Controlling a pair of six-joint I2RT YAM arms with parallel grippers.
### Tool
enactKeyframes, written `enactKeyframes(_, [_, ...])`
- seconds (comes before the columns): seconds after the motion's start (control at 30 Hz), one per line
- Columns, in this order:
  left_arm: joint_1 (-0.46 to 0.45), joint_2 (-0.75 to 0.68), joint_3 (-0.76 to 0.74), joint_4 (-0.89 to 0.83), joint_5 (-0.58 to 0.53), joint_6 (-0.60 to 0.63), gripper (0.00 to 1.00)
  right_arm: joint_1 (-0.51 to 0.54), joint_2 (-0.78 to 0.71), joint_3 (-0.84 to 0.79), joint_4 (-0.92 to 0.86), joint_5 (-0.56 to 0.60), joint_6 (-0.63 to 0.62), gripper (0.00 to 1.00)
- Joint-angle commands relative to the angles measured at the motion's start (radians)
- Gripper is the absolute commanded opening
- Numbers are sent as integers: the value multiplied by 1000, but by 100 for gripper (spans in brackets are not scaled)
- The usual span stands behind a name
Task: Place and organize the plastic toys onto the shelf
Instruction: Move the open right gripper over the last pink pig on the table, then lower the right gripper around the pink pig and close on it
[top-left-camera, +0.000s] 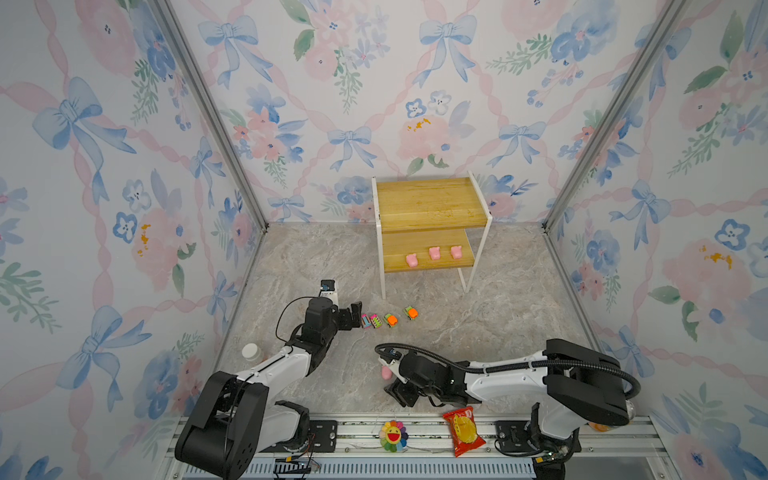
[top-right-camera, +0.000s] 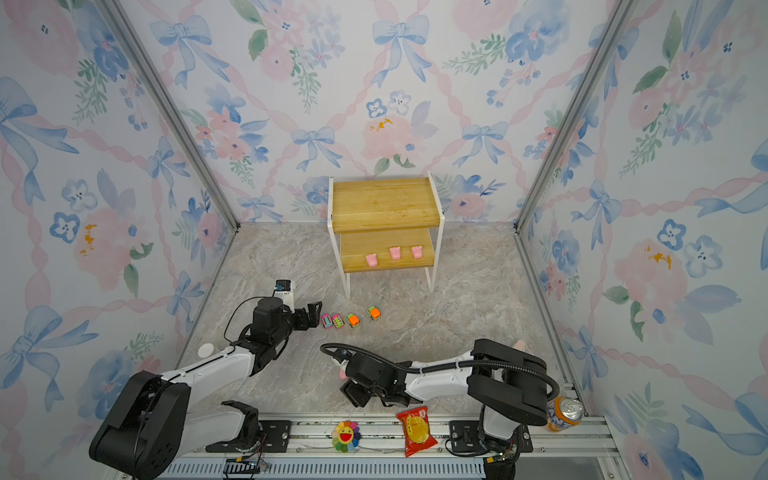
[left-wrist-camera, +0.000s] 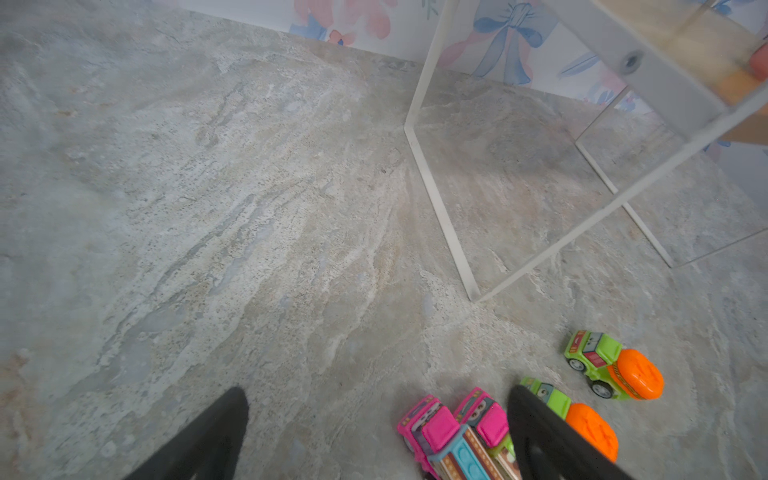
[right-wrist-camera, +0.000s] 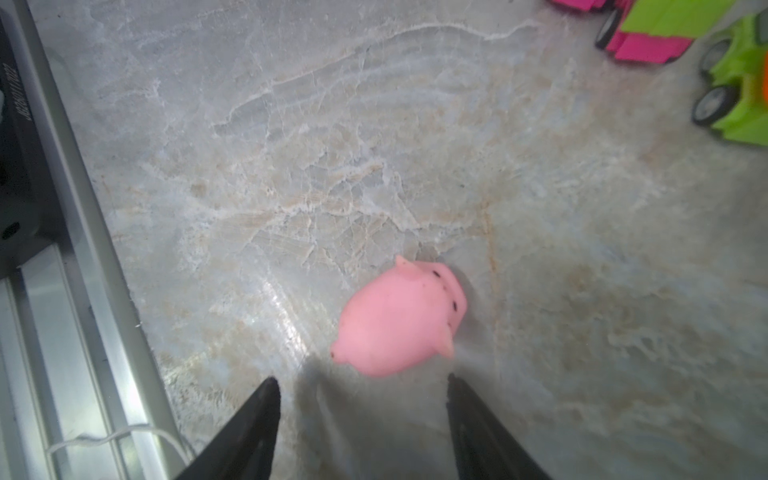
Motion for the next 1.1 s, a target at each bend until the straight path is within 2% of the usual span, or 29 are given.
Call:
enactKeyframes(0.0, [-7, -14, -16, -26, -2, -4, 98, 7, 48, 47, -58, 69, 27, 66])
enactKeyframes(0.2, [-6, -31, -22, -34, -10, -3, 98, -10, 63, 59, -84, 190, 46, 65])
enactKeyframes(0.57, [-4, -34, -17, -45, -24, 1, 98, -98, -33, 9, -116, 290, 57, 65])
enactKeyframes(0.73, [-5, -35, -18, -45, -23, 0, 98, -117, -77, -17, -80, 75, -47, 64])
enactKeyframes(1.07, [-5, -44, -23, -45, -28, -4, 98, -143, -64, -31, 5, -65, -161, 63])
